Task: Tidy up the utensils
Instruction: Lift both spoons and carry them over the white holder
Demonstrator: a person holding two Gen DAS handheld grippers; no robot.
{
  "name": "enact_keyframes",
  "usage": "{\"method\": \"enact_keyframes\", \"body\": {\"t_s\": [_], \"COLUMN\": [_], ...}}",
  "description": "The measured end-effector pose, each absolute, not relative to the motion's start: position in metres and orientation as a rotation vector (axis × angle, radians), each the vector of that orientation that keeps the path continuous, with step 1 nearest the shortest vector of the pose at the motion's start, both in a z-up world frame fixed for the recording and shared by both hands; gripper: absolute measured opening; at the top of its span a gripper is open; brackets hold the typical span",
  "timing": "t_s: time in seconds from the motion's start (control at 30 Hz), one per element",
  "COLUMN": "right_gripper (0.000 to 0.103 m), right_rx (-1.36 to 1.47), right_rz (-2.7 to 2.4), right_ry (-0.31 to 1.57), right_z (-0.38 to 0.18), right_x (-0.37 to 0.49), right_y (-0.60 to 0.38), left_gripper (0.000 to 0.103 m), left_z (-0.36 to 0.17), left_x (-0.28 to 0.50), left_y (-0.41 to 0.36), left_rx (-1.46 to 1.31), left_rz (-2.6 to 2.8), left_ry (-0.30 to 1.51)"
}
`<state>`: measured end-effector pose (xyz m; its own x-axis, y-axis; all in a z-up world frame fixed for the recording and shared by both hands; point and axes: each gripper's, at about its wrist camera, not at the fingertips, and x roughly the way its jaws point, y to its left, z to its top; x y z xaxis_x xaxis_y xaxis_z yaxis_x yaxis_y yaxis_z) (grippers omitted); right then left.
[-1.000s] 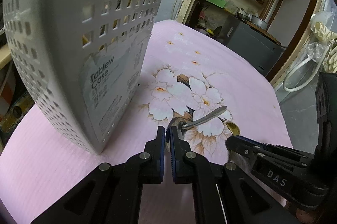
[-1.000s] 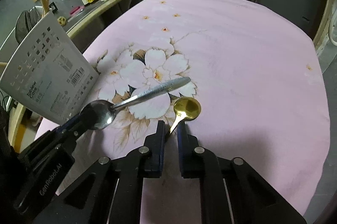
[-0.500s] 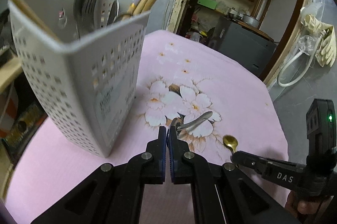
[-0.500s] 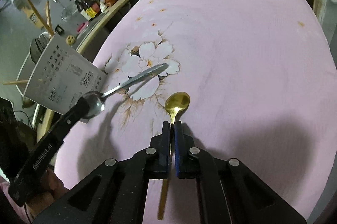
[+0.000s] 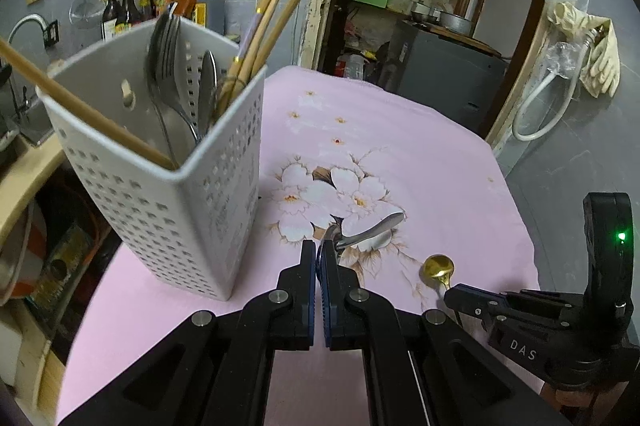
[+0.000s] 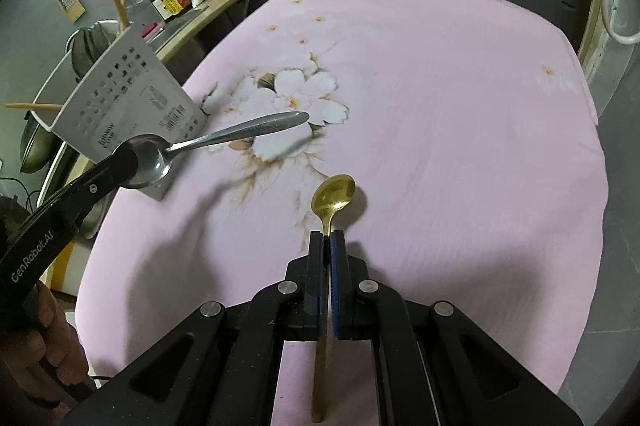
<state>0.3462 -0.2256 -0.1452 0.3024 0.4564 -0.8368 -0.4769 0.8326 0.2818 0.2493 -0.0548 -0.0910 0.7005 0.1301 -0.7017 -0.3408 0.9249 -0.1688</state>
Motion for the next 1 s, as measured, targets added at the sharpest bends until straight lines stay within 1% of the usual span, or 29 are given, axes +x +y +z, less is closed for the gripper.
{"method": "enact_keyframes", "body": {"t_s": [0.17,0.53,0.83,1.0], "right_gripper": [0.003,0.003,0.003,0.003], "right_rx": [0.055,0.180,0.227,0.252], "right_rz": [0.597,0.581,0.646,0.700], "right_ry": [1.033,0.742,0.505,0.387], "right_z": [-0.126,-0.059,0.011,0.047], "right_x": [0.335,0.311,0.309,0.305], "right_y": [-0.242,-0.257,-0.226,-0.190], "left_gripper": [0.003,0.003,0.003,0.003], "left_z": [-0.070,-0.025,0.024,0.053], "left_x": [0.244,0.230,0.206,0.196], "left_y": [-0.054,-0.037,-0.009,0.019], "left_rx": [-0.252,-0.205,-0.159,-0.158], "left_rz": [0.246,0.175,0.189,0.212], "left_ry": [0.740,0.733,0.635,0.575]}}
